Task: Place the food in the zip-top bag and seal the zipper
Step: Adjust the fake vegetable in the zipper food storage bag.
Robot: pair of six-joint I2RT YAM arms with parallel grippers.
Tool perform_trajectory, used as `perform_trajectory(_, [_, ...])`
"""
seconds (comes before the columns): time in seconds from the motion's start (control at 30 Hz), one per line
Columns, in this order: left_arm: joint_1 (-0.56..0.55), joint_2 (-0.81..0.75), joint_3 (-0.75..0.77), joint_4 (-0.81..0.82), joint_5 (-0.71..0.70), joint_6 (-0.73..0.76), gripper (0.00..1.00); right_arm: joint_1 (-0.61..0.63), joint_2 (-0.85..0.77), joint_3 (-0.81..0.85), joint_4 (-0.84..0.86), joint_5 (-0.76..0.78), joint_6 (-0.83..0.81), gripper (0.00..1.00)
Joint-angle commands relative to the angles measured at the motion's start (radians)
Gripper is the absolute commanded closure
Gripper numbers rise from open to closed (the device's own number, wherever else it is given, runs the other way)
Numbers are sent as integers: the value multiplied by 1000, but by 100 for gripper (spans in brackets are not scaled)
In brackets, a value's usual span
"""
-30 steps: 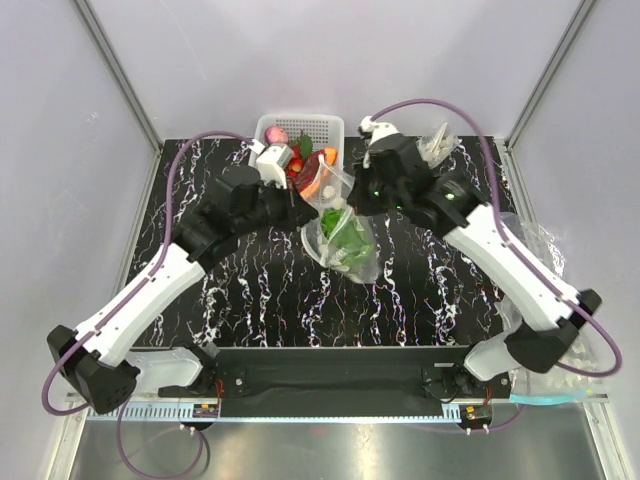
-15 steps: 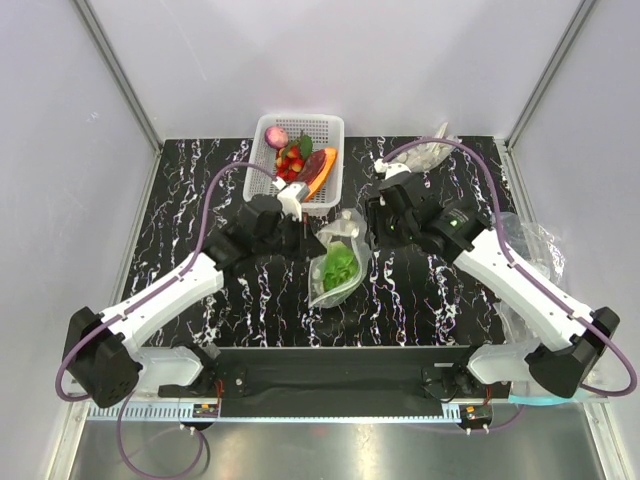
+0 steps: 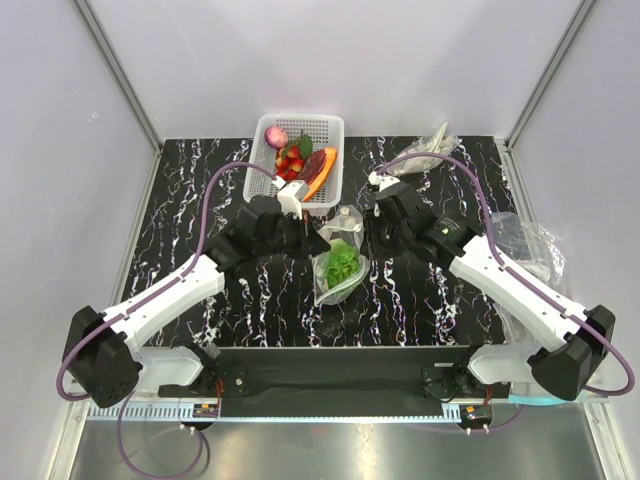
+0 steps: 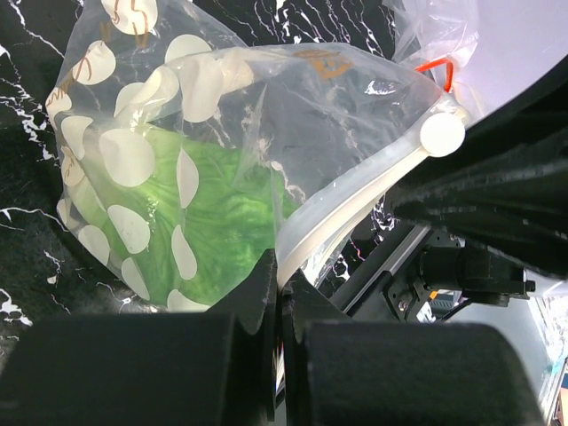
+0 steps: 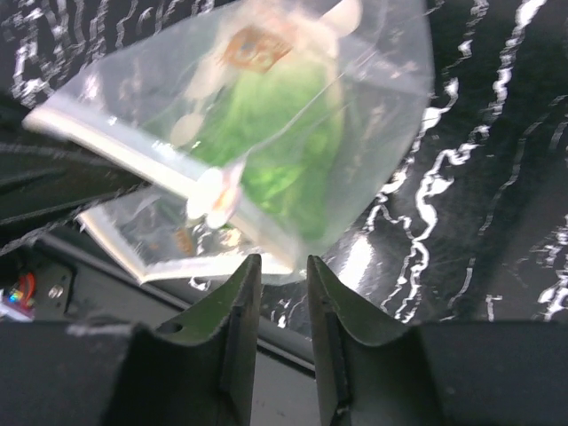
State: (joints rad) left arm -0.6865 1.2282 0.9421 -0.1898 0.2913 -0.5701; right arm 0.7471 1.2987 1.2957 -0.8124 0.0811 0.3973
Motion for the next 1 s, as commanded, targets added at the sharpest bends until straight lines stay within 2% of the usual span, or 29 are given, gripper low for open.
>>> perform_trajectory(0.0, [-1, 7, 47, 69, 11, -5, 100, -2, -59, -12, 88, -78, 6, 65])
perform_trajectory(0.37, [1, 5, 72, 50, 2, 1, 100, -2, -6, 2, 125, -61, -23, 63])
perform_trajectory(0.53, [1, 10, 80, 46, -1, 1, 100, 0, 10, 1, 134, -23, -31, 62])
perform_trajectory(0.77, [5, 30, 98, 47, -3, 4, 100, 17, 33, -7, 116, 109, -46, 62])
perform_trajectory(0.97, [16, 44, 104, 53, 6, 3, 100, 38, 66, -15, 124, 137, -64, 64])
